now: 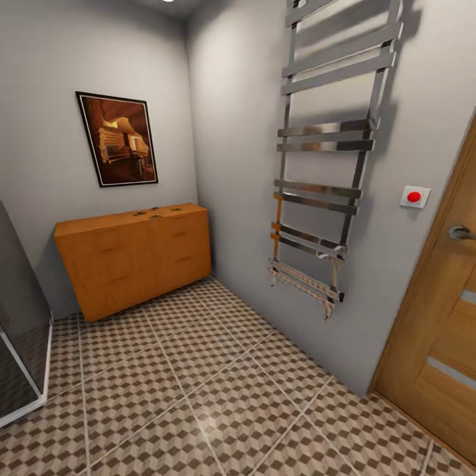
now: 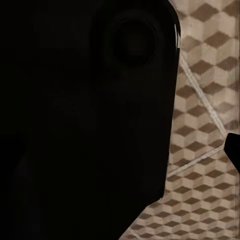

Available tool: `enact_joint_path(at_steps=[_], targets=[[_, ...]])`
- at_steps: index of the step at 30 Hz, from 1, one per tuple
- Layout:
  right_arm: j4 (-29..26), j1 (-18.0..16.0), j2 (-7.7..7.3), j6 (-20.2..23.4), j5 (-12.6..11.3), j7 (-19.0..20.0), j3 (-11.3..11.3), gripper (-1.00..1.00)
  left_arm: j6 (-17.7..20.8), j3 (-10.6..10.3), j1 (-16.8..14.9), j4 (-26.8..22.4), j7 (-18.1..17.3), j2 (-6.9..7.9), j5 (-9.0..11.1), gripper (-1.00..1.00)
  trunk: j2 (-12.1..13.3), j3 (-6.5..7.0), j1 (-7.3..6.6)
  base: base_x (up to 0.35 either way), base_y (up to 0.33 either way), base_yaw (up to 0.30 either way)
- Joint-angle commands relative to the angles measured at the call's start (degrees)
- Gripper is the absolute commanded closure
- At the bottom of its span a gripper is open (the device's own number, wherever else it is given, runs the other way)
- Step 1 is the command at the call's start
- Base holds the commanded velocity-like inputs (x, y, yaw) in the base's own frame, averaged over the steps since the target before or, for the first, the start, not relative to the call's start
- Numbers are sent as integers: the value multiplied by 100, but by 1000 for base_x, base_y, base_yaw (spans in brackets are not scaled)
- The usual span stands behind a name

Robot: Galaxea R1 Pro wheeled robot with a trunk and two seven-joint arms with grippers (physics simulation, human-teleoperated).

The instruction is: Take the four mousetraps from the cabinet in the bathroom and place them on the bathroom floor. Make sure all four end up on the same floor surface, and ensure that at least two of them are either under or directly next to the same bathroom sink.

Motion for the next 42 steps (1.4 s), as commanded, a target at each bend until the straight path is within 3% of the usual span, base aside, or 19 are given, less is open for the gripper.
enact_joint_path(at_steps=[1, 42], targets=[[0, -2, 0, -3, 5, -7, 3, -100, -6, 0, 3, -9, -1, 0, 42, -100, -2, -5, 3, 321, 0, 162], [0, -2, -2, -3, 11, -28, 10, -100, -6, 0, 3, -10, -1, 1, 60, -100, -2, -5, 3, 322, 0, 265]])
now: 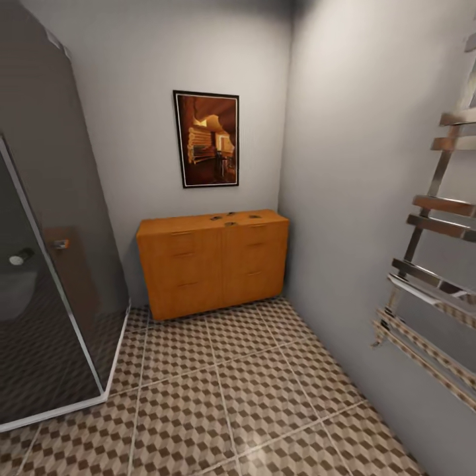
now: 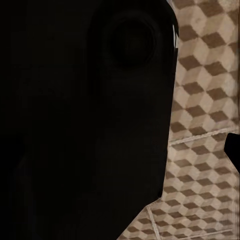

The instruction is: Take the four mousetraps from the cabinet in the bathroom and place them on the bathroom floor. Make sure all four end up on the same floor surface, and ensure that at least two of them are either under or directly next to the same bathroom sink.

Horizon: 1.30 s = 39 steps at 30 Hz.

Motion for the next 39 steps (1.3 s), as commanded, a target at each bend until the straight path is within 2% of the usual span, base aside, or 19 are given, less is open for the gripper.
enact_joint_path(at_steps=[1, 11, 39], targets=[[0, -2, 0, -3, 4, -4, 4, -100, -6, 0, 3, -9, -1, 0, 39, -100, -2, -5, 3, 322, 0, 226], [0, -2, 0, -3, 0, -4, 4, -100, -6, 0, 3, -8, -1, -3, 39, -100, -2, -5, 3, 322, 0, 69], [0, -2, 0, -9, -1, -5, -2, -100, -2, 0, 3, -5, -1, -2, 39, -100, -2, -5, 3, 322, 0, 3]])
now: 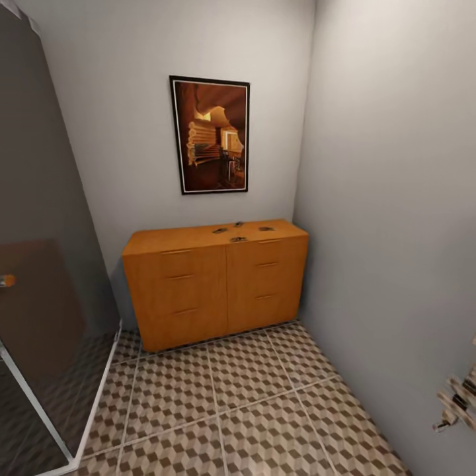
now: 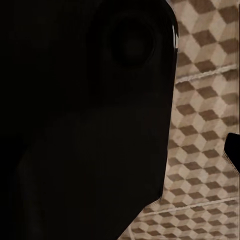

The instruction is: Take the four mousetraps from the cabinet in the bathroom and place them on the bathroom floor. Make sure all four end up on the same floor surface, and ensure that at least two of them are either under or directly next to the same bathroom sink.

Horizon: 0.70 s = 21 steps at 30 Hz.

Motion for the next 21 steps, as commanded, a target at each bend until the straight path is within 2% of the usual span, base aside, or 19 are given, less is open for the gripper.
enact_joint_path(at_steps=[1, 21], targets=[[0, -2, 1, -4, 5, -4, 3, -100, -6, 0, 3, -8, -1, 0, 39, -100, -2, -5, 3, 322, 0, 0], [0, -2, 1, -312, -3, -9, 9, -100, -4, 0, 3, -12, -1, 2, 39, -100, -2, -5, 3, 322, 0, 0]])
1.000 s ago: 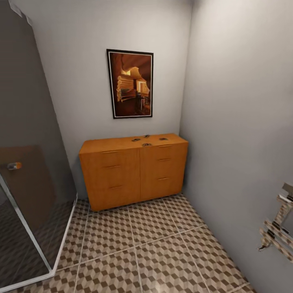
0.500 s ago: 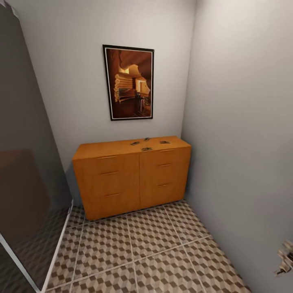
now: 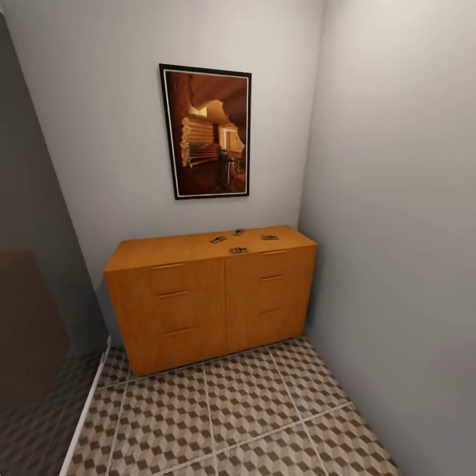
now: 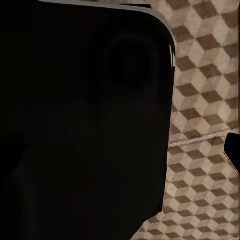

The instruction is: Take the four mousetraps from the cabinet in the bathroom and place them on the bathroom floor. Make sure all four end up on the same floor surface, and ensure that at least two of them are either under or directly next to the same bathroom sink.

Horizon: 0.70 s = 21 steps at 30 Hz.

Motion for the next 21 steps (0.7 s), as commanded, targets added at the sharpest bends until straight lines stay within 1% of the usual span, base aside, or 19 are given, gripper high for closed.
enact_joint_path(at_steps=[1, 21], targets=[[4, -2, 1, -22, 4, -5, 4, -100, -5, 0, 3, -9, -1, -2, 39, -100, -2, -4, 3, 322, 0, 0], [4, -2, 1, -36, -11, -8, -4, -100, -7, 0, 3, -8, 0, -6, 43, -100, -2, -4, 3, 322, 0, 0]])
